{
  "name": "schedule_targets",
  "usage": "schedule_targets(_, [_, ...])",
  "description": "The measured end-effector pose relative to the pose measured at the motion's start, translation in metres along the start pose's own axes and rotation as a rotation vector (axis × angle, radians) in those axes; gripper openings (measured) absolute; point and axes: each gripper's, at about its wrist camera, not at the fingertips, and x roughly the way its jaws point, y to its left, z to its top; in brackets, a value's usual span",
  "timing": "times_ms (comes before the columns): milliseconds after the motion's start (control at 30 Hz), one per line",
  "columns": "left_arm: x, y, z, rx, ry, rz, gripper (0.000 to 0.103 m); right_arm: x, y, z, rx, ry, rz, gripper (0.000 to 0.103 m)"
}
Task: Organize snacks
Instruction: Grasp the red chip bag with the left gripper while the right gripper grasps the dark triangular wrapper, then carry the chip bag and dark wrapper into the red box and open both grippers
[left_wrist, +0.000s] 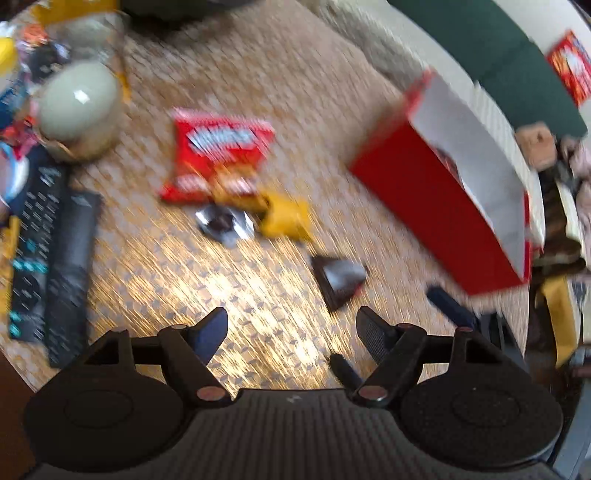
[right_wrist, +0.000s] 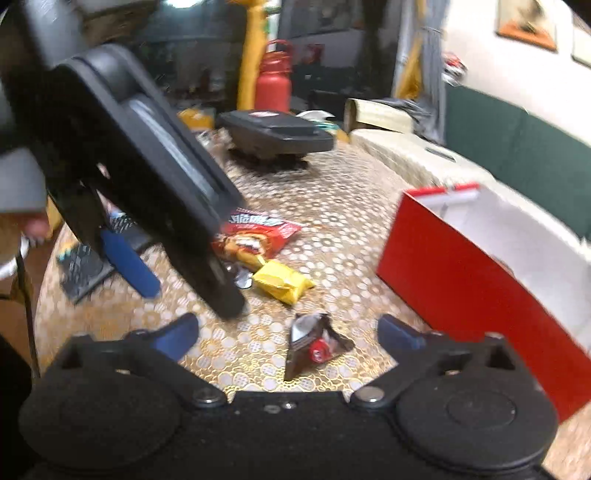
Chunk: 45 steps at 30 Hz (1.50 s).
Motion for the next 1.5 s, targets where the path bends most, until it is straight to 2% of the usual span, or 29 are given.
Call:
schedule_targets(133, [0.002,0.015,0.016,-0.013,-0.080,0.078,0.076,0.005,0.003,-0.003,-0.017,0.010,-0.044,0.103])
schedule_targets(233, [0.012,0.018,0.021,-0.010,-0.098,0.102,0.076,0.017,-0.001,-0.003,-0.001,0.041,-0.090,0.102])
schedule_targets(367, [0.025,0.016,0.030,-0.003,-0.131,0.141,0.076,0.026,-0.019,-0.006,0.079,0.129,-0.031,0.102])
schedule_targets(500, [0.036,0.009,0.053,0.009,-0.159,0.169,0.079,0.032,-0.014,-0.006,0.070,0.144,-0.038,0.099])
schedule_targets(533, [0.040,0.008,0.059,0.009,-0.165,0.177,0.083,0.033,-0.015,-0.004,0.072,0.142,-0.032,0.099])
schedule_targets(667, [0.062,0.008,0.080,0.002,-0.147,0.230,0.084,0.044,-0.018,-0.001,0.075,0.168,-0.003,0.098])
schedule_targets(833, [0.085,0.011,0.091,-0.015,-0.117,0.271,0.084,0.054,-0.020,-0.001,0.068,0.212,0.014,0.093])
schedule_targets(1033, [0.102,0.011,0.092,0.001,-0.094,0.300,0.084,0.063,-0.023,-0.002,0.081,0.228,0.027,0.079])
schedule_targets(1200, [0.106,0.009,0.093,0.021,-0.108,0.313,0.083,0.065,-0.023,-0.004,0.091,0.234,0.053,0.067])
schedule_targets(1300, [0.106,0.007,0.092,0.035,-0.127,0.326,0.075,0.066,-0.024,-0.004,0.081,0.227,0.027,0.059])
schedule_targets(1400, [0.105,0.007,0.089,0.046,-0.139,0.319,0.074,0.066,-0.023,-0.004,0.073,0.219,0.007,0.047])
schedule_targets(1500, [0.102,0.010,0.087,0.035,-0.147,0.306,0.074,0.065,-0.026,-0.005,0.098,0.203,0.017,0.040])
